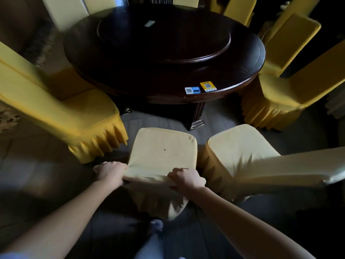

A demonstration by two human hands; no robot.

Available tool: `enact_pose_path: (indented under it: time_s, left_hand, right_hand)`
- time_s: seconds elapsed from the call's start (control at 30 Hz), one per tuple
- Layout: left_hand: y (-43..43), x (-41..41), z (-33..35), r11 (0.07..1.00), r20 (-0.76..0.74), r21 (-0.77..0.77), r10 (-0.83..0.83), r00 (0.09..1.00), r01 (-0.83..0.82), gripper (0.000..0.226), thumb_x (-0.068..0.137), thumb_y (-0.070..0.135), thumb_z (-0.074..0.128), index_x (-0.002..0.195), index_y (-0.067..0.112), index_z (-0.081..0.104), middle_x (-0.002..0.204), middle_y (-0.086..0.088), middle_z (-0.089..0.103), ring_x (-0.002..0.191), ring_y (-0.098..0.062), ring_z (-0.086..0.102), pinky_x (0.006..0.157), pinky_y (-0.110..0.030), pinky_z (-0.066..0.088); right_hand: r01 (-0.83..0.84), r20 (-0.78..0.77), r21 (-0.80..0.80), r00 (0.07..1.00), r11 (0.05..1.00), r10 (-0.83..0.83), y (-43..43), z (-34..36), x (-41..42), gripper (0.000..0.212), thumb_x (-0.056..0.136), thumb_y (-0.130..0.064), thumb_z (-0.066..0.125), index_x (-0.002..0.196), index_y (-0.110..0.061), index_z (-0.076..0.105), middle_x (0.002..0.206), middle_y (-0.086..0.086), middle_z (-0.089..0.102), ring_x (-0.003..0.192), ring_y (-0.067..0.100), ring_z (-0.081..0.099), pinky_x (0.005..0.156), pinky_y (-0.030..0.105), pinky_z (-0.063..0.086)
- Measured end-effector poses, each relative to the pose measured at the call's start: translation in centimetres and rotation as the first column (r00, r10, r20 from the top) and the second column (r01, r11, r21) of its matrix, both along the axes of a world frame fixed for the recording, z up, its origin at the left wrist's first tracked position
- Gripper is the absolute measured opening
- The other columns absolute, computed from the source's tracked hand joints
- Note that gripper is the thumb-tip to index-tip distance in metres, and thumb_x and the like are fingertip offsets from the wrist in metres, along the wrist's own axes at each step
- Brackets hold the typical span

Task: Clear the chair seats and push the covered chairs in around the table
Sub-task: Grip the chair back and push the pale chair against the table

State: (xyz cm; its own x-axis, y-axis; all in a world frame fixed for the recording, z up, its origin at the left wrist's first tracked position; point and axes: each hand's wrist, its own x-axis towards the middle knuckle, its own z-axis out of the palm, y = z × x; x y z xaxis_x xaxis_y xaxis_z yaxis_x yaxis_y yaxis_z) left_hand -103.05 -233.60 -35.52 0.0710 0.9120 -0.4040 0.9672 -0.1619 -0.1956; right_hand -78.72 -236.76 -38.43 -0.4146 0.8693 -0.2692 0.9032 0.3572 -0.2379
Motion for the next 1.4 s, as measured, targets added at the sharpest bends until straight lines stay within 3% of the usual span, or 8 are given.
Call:
enact_pose_path:
  time_s: [0.2,0.37,0.67,0.8,0.97,1.13,1.4]
  left_hand:
    - [8.7,0.4,-1.3,1.000,0.059,0.026,-0.004,0.998,0.002,0.043,0.075,0.040,0.067,0.117,0.031,0.060,0.116,0.007,0.063,0.111,-0.019,0.058,0.087,-0.029,0.043]
    - [15.6,-0.5,-1.9,0.999,0.032,0.032,-0.044,0.999,0.042,0.045,0.078,0.033,0.066,0.122,0.034,0.057,0.119,0.008,0.061,0.113,-0.018,0.056,0.092,-0.031,0.043]
    - [24.6,-0.5,-1.5,0.997,0.017,0.048,-0.067,0.998,0.066,0.042,0.081,0.030,0.066,0.121,0.032,0.057,0.118,0.007,0.060,0.110,-0.018,0.057,0.086,-0.031,0.045]
    - [25.8,0.4,-1.2,0.994,0.016,0.073,-0.078,0.997,0.077,0.033,0.080,0.035,0.067,0.112,0.030,0.060,0.110,0.006,0.062,0.105,-0.019,0.059,0.080,-0.030,0.044]
    - [25.2,0.9,-1.0,0.997,0.027,0.051,-0.062,0.998,0.061,0.032,0.080,0.035,0.069,0.110,0.026,0.062,0.109,0.001,0.063,0.106,-0.021,0.057,0.088,-0.034,0.044]
    - [24.7,1.0,-0.2,0.997,0.008,-0.040,-0.070,0.998,0.070,0.030,0.082,0.042,0.066,0.107,0.025,0.065,0.104,-0.001,0.064,0.098,-0.022,0.061,0.071,-0.031,0.043]
    - [20.9,0.2,-1.3,0.998,-0.008,-0.043,-0.053,0.999,0.053,0.034,0.083,0.042,0.065,0.114,0.028,0.064,0.108,0.001,0.066,0.103,-0.021,0.063,0.082,-0.032,0.049]
  right_hand:
    - [0.072,0.057,0.023,0.996,0.997,-0.074,8.6,0.2,0.9,0.034,0.085,-0.043,0.060,0.115,-0.028,0.059,0.110,-0.001,0.060,0.097,0.025,0.061,0.068,0.033,0.043]
    - [0.098,0.048,0.035,0.994,0.995,-0.100,14.3,-0.1,0.1,0.031,0.084,-0.041,0.060,0.111,-0.025,0.060,0.108,0.000,0.060,0.096,0.026,0.061,0.070,0.035,0.047]
    - [0.131,0.006,0.036,0.991,0.991,-0.131,22.7,-0.5,-0.1,0.033,0.082,-0.045,0.064,0.111,-0.029,0.062,0.105,-0.004,0.061,0.096,0.022,0.060,0.069,0.032,0.043]
    - [0.121,0.000,0.027,0.993,0.992,-0.121,24.5,-0.3,0.8,0.034,0.084,-0.046,0.062,0.115,-0.031,0.062,0.107,-0.004,0.061,0.098,0.020,0.059,0.068,0.028,0.036]
    - [0.162,0.001,-0.005,0.987,0.987,-0.162,24.6,0.0,1.1,0.036,0.083,-0.048,0.064,0.117,-0.035,0.061,0.108,-0.007,0.062,0.098,0.021,0.060,0.073,0.030,0.045]
    - [0.167,0.072,-0.013,0.984,0.986,-0.166,24.2,0.5,0.9,0.032,0.083,-0.048,0.064,0.112,-0.034,0.064,0.102,-0.004,0.067,0.094,0.022,0.061,0.071,0.029,0.044]
    - [0.098,0.091,-0.047,0.991,0.994,-0.094,21.2,0.7,0.4,0.030,0.084,-0.044,0.066,0.111,-0.030,0.066,0.102,-0.001,0.068,0.091,0.021,0.062,0.065,0.028,0.041]
